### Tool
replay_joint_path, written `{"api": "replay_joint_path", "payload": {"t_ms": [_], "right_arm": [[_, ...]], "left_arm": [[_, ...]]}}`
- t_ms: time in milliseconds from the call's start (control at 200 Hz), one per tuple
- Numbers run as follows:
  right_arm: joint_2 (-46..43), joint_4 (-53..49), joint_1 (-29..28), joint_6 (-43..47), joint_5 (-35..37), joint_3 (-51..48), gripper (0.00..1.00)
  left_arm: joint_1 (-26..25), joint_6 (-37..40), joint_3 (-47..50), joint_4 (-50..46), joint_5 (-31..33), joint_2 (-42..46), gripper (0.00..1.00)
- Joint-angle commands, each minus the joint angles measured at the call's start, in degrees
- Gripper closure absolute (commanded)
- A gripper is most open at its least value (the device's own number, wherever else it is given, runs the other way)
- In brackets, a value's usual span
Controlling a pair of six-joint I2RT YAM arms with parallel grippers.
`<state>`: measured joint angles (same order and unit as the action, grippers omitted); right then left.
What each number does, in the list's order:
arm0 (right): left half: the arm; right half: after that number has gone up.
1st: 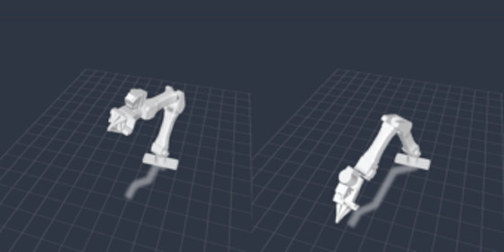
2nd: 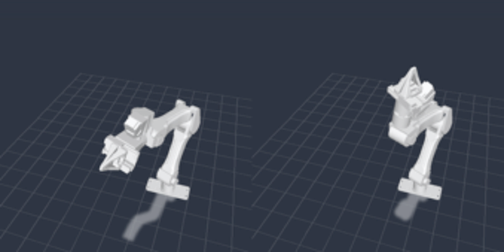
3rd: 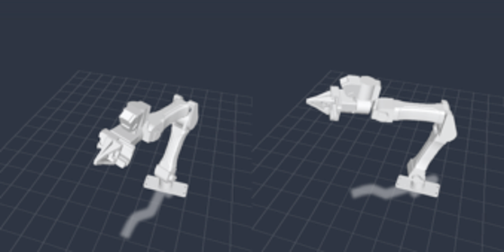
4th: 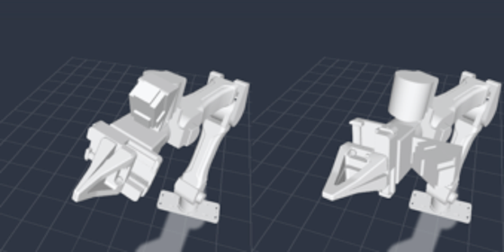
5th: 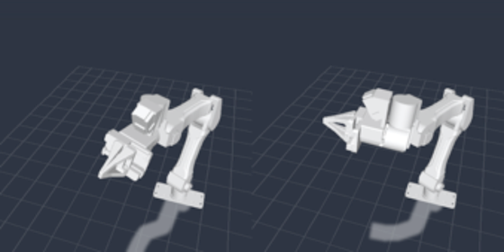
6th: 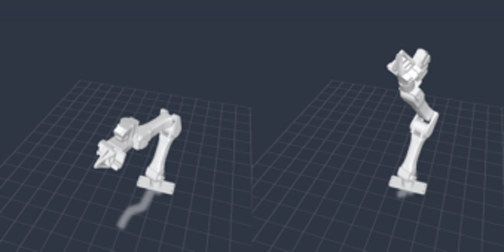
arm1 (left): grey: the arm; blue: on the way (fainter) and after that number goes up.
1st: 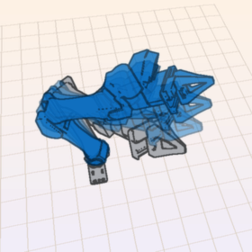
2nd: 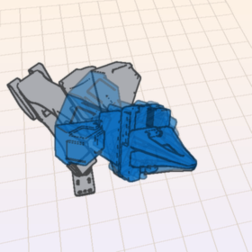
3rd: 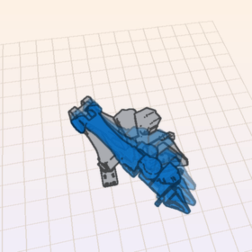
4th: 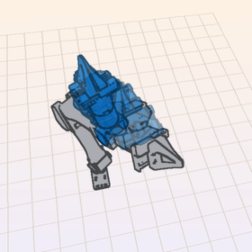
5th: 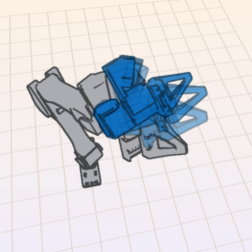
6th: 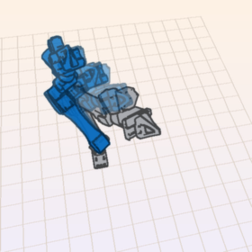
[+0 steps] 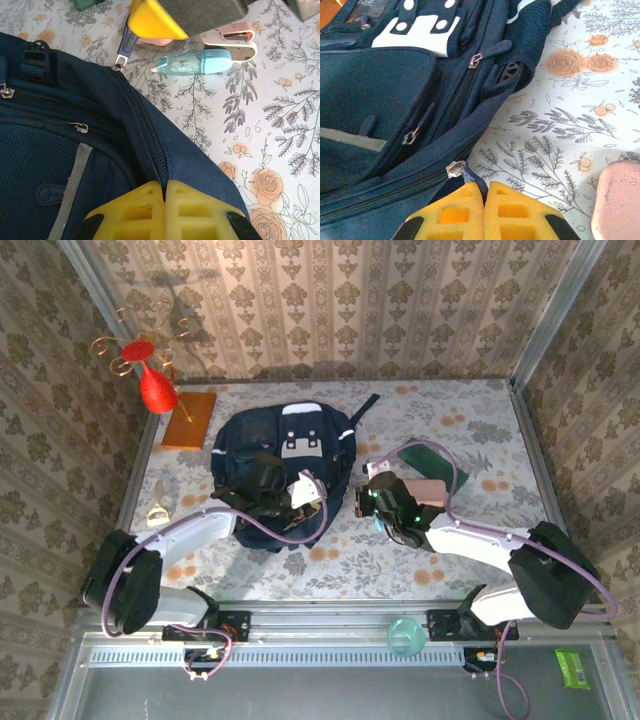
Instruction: Pack the student bag
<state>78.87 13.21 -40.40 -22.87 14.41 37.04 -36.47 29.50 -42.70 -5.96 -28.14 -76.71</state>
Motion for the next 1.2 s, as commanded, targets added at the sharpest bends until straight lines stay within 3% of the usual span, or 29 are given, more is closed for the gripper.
{"api": "replay_joint_path", "payload": {"t_ms": [0, 1195], "right_arm": [[2.60, 0.62, 2.74, 2.26, 7.19, 1.85, 1.00], [22.58, 10.34, 11.96, 0.54, 3.60, 12.51, 1.00]], "left_arm": [[1.39, -1.39, 1.35, 0.88, -2.54, 3.07, 1.00], [2.10, -7.74, 8.07, 9.16, -1.56, 12.81, 1.00]]}}
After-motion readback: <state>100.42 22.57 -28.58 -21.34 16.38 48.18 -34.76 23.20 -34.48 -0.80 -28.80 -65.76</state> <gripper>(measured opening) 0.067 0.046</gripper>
